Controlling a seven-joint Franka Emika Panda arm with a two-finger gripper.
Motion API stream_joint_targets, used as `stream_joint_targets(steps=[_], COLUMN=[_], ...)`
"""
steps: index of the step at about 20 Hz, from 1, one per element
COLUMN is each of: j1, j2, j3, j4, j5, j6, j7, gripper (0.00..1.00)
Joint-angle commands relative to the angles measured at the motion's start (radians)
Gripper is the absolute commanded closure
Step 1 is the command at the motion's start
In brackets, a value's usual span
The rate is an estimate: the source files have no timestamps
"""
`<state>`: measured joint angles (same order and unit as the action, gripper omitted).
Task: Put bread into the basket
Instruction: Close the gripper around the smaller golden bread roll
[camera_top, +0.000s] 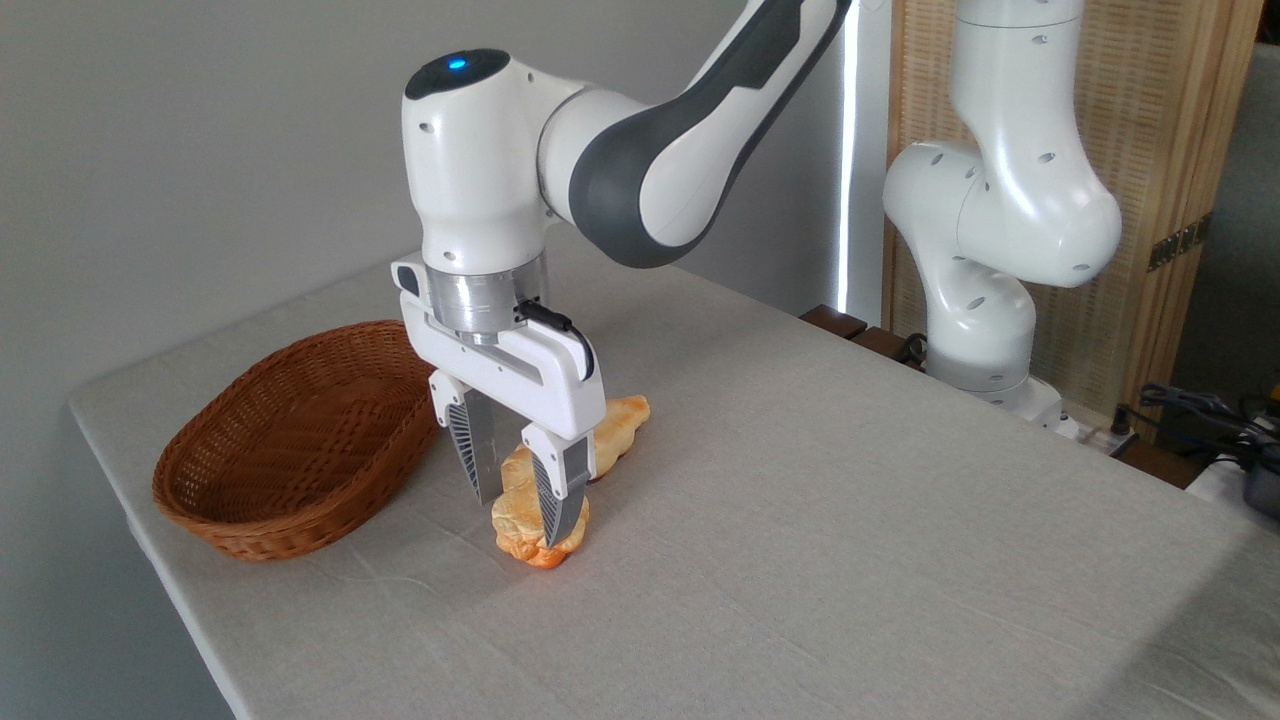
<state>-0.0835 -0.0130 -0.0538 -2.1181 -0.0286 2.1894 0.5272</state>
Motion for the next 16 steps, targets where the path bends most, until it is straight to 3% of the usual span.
stream_joint_targets(steps=[1, 6, 14, 16], j1=[-0.004, -0.001, -0.001, -0.001], j2=[0.004, 0.001, 0.004, 0.004], j3=[0.002, 0.006, 0.005, 0.005], j4=[-0.002, -0.002, -0.002, -0.003], j5=[0.012, 0.075, 0.075, 0.075], j6=[0.018, -0.042, -0.048, -0.046], j7=[0.010, 0.011, 0.008, 0.010], gripper=[0.00, 0.01, 0.44, 0.47])
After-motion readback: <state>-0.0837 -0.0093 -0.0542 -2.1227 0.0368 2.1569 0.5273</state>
